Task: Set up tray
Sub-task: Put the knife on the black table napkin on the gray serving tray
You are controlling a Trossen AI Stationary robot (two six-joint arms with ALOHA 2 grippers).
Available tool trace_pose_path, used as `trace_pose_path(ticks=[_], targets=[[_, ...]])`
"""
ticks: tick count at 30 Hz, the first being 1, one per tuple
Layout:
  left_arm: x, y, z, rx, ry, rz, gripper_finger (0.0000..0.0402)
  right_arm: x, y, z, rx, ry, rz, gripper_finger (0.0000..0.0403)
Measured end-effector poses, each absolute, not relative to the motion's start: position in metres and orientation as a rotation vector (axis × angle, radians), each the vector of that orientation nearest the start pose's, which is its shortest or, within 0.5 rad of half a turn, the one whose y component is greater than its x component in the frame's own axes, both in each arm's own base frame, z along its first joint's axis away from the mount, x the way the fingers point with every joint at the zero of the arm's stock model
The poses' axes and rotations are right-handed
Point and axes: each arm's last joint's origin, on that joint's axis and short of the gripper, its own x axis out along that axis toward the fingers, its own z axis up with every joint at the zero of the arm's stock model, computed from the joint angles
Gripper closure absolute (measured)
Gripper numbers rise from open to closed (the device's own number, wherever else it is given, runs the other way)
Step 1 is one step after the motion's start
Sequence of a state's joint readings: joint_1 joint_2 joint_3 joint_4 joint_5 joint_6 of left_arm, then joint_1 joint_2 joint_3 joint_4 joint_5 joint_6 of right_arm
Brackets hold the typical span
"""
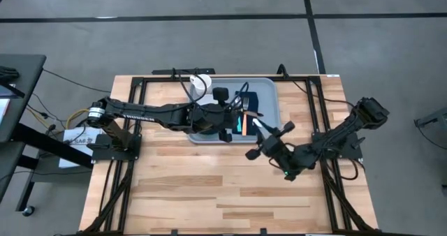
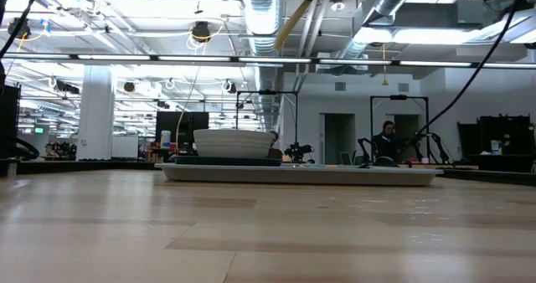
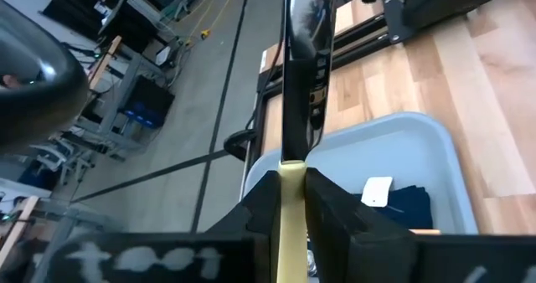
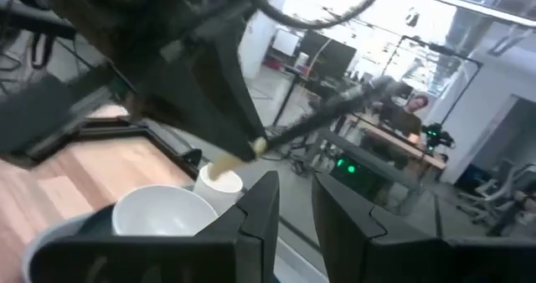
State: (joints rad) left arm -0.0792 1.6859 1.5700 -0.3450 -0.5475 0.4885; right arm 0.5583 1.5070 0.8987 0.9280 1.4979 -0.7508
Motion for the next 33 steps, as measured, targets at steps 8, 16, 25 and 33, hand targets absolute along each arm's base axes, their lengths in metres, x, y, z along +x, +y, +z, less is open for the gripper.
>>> trace_pose_path(ticks=[8,16,25,33], targets=[[0.383,-0.015,0.356,0.619,0.553,0.352,0.0374,0.220,0.117,0.283,-0.330,0.032,-0.712,0.0336],[0.386,-0.017,0.359,0.591,0.488,0.309,0.0374,0.201,0.074,0.257,-0.222,-0.130,-0.513,0.0336],[0.390,-0.017,0.342,0.582,0.436,0.312,0.0374,0.224,0.063,0.252,-0.221,-0.194,-0.545,0.0336],[0.392,-0.016,0.333,0.613,0.409,0.356,0.0374,0.253,0.073,0.250,-0.358,-0.107,-0.612,0.0336]])
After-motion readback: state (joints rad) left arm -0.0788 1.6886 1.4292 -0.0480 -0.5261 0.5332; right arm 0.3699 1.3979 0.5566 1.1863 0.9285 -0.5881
